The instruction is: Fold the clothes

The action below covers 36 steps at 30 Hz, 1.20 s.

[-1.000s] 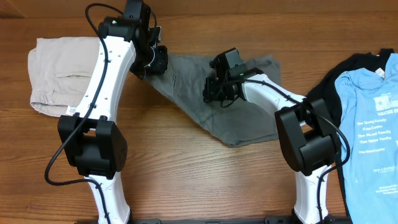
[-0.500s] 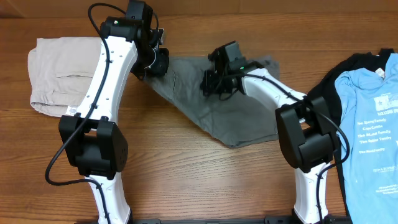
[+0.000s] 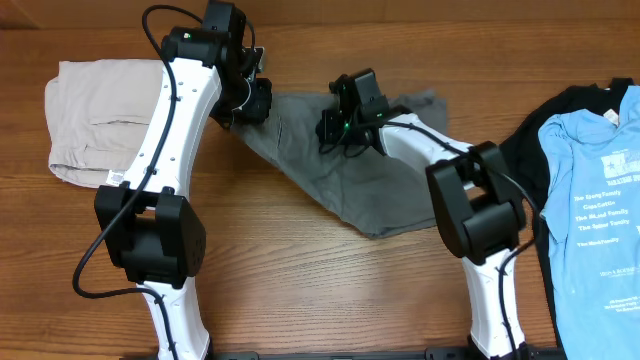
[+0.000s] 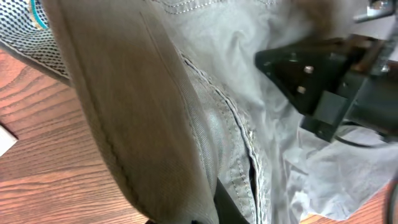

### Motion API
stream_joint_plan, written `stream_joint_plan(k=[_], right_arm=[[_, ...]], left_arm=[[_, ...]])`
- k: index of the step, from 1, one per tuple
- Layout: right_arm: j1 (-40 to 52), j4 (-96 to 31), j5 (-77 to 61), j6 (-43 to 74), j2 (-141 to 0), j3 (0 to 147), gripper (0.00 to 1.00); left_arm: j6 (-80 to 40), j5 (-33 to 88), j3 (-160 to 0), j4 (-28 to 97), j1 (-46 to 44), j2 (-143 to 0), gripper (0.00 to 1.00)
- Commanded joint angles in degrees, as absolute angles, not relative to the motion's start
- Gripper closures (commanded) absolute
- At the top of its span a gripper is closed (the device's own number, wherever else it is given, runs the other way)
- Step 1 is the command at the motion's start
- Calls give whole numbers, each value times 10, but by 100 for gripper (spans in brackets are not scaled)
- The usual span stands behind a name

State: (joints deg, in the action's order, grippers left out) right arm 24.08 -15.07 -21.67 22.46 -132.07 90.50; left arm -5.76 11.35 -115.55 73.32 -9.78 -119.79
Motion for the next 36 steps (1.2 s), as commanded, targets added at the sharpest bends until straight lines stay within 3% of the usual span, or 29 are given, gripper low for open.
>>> stream_joint_plan(k=[1, 11, 28, 30, 33, 36], right_arm=[[243, -116, -205, 228, -1345, 914, 93], [218, -134, -210, 228, -1292, 986, 92], [238, -141, -154, 223, -1366, 994, 86], [230, -167, -175, 204, -1360, 1020, 86], [201, -329, -183, 195, -1325, 1108, 85], [182, -481, -184, 195, -1299, 1162, 96]], left_arm=[[-46, 114, -1172, 734, -102, -1171, 91], [-40, 114, -1172, 733, -102, -1171, 91], [-39, 97, -1172, 728, -102, -1171, 95], [-41, 97, -1172, 728, -102, -1171, 96], [-43, 97, -1172, 728, -102, -1171, 96], [-43, 97, -1171, 726, -102, -1171, 96]])
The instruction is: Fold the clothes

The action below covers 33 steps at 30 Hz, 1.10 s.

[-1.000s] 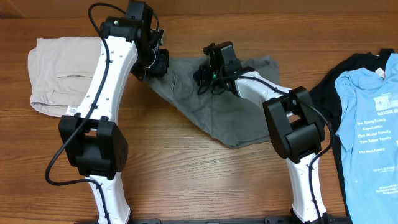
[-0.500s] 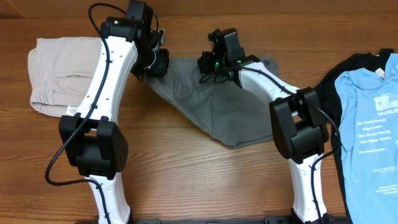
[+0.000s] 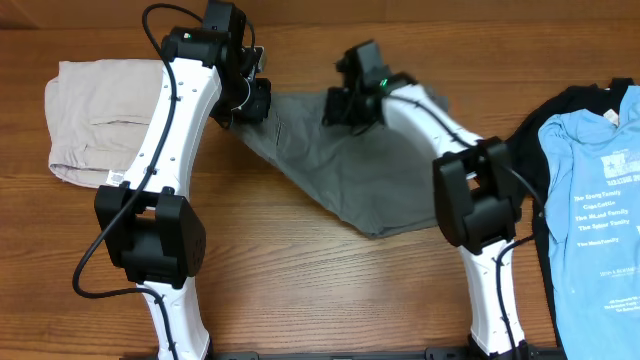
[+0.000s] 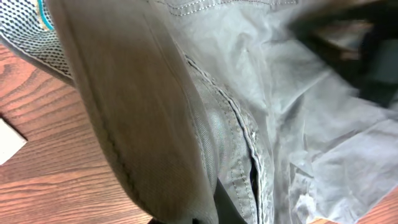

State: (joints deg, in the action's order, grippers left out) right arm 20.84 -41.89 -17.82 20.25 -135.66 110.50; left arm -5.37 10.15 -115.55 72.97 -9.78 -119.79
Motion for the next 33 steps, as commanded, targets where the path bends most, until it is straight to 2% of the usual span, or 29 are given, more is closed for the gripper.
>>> stream_joint_plan(k=[1, 6, 10, 12, 19, 28, 33], right_arm=[[173, -561, -188, 195, -1286, 1179, 96], [157, -792, -190, 173, -1269, 1175, 96], [176, -828, -200, 170, -1270, 1124, 96], [193, -824, -256, 145, -1270, 1086, 96], [227, -756, -323, 150, -1270, 1009, 96], [287, -647, -376, 152, -1270, 898, 96], [305, -636, -374, 156, -1270, 893, 96]], left_arm=[[-43, 97, -1171, 726, -102, -1171, 96], [-43, 97, -1171, 727, -102, -1171, 95], [-43, 97, -1171, 729, -102, -1171, 94], [-43, 96, -1171, 729, -102, -1171, 93], [-43, 79, -1171, 737, -102, -1171, 92], [-42, 77, -1171, 735, -102, -1171, 91], [-21, 41, -1171, 740, -102, -1171, 92]])
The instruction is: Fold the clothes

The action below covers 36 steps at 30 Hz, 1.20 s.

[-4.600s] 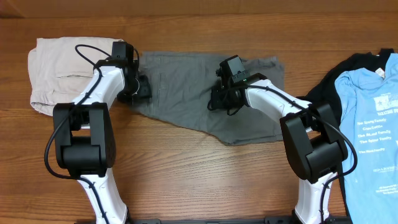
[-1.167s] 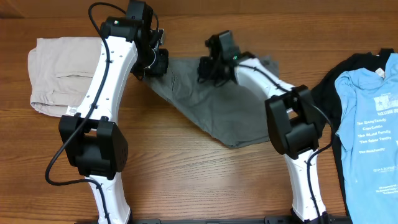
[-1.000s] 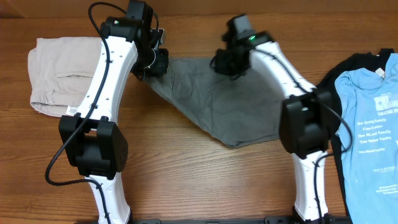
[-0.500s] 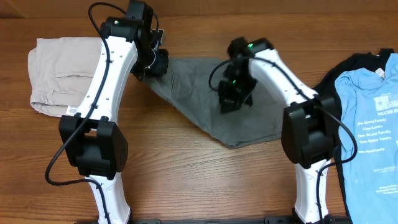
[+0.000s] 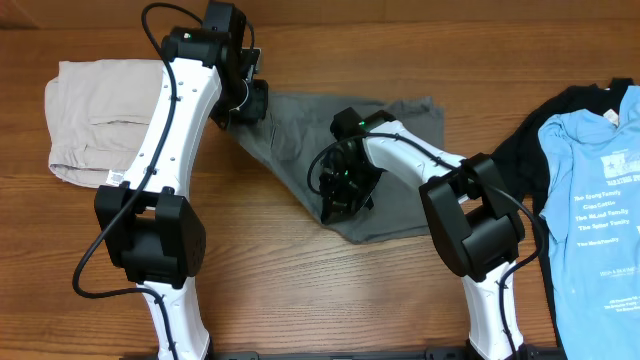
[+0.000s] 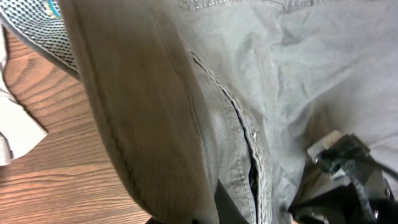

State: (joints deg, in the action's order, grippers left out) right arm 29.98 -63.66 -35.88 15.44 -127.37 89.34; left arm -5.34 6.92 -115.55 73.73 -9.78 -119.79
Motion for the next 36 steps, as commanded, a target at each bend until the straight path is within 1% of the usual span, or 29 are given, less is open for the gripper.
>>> stream_joint_plan(k=[1, 3, 5, 9, 11, 13, 15, 19, 31, 34, 36], right_arm=[[298, -654, -374, 148, -1270, 906, 96], [284, -687, -372, 129, -1269, 929, 96], [239, -752, -372, 88, -1260, 985, 96], [165, -779, -324, 85, -1244, 1020, 96], [122, -797, -271, 86, -1244, 1020, 96], [84, -804, -215, 98, -1244, 1020, 96], [53, -797, -189, 107, -1244, 1016, 96], [11, -773, -191, 104, -1244, 989, 96], [6, -696, -191, 105, -1244, 823, 96], [6, -677, -191, 105, -1244, 799, 96], [6, -670, -191, 105, -1244, 793, 96]], left_arm=[[-10, 27, -1171, 742, -101, -1171, 92], [-8, 9, -1172, 743, -99, -1171, 93], [-6, 10, -1172, 741, -98, -1171, 94], [13, 11, -1172, 741, -98, -1171, 93], [13, 11, -1179, 741, -101, -1171, 95], [13, 13, -1199, 745, -106, -1171, 96], [13, 31, -1220, 749, -110, -1171, 96], [13, 107, -1286, 773, -134, -1171, 96], [13, 103, -1291, 774, -256, -1171, 95], [13, 104, -1290, 774, -287, -1171, 92], [1, 105, -1290, 769, -302, -1172, 93]])
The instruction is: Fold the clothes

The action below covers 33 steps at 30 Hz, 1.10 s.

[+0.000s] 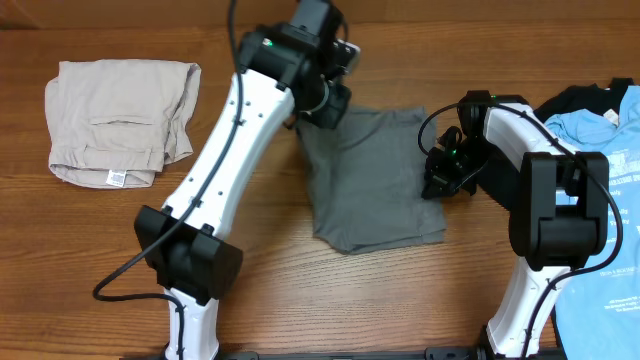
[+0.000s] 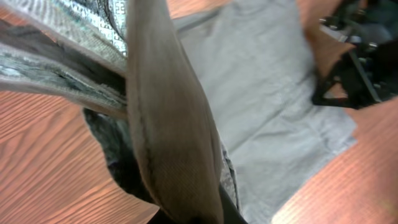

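Observation:
Grey shorts (image 1: 375, 180) lie spread as a rough rectangle on the middle of the wooden table (image 1: 300, 300). My left gripper (image 1: 325, 105) is shut on their top left corner, and the waistband (image 2: 174, 124) hangs lifted right in front of the left wrist camera. This hides the left gripper's fingers in the left wrist view. My right gripper (image 1: 437, 180) sits at the shorts' right edge and appears shut on it. The right gripper (image 2: 326, 93) also shows beyond the flat grey shorts (image 2: 267, 81) in the left wrist view.
Folded beige shorts (image 1: 120, 120) lie at the far left. A light blue printed T-shirt (image 1: 605, 200) lies on a black garment (image 1: 575, 100) at the right edge, close to the right arm.
Both grippers moved right. The left one carried the waistband corner from the left of centre to the top centre. The right one went from the shorts' lower fold to their right edge. The shorts now lie spread squarer.
Throughout, my left gripper held the grey shorts' waistband corner next to the beige pile while the shorts lay in a slanted triangle. My right gripper was at their top edge, then at their lower fold. Now the shorts sit further right, spread out between both grippers.

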### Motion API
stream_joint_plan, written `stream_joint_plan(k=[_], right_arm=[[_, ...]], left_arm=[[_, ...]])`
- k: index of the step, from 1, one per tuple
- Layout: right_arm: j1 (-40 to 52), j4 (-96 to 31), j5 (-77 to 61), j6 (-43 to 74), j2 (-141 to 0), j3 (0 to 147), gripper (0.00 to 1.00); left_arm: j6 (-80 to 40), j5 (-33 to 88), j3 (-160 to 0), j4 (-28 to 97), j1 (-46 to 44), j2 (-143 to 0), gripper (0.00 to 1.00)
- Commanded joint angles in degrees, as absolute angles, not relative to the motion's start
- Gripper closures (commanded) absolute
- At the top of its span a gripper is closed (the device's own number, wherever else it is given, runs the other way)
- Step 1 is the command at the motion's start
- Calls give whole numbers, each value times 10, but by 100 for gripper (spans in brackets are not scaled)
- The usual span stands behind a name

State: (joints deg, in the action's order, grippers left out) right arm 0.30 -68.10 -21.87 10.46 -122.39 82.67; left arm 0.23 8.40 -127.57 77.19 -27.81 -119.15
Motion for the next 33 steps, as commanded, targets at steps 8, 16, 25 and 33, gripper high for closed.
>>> stream_joint_plan(k=[8, 16, 25, 33], right_arm=[[6, -668, -191, 105, -1244, 791, 96], [6, -668, -191, 107, -1244, 791, 96], [6, -669, -191, 107, -1244, 791, 96], [6, -669, -191, 107, -1244, 792, 96]], left_arm=[[-49, 106, -1277, 761, -353, -1178, 91], [-109, 165, -1174, 654, -364, -1178, 89], [-196, 192, -1067, 510, -366, -1178, 90], [-208, 238, -1042, 458, -369, -1178, 71]])
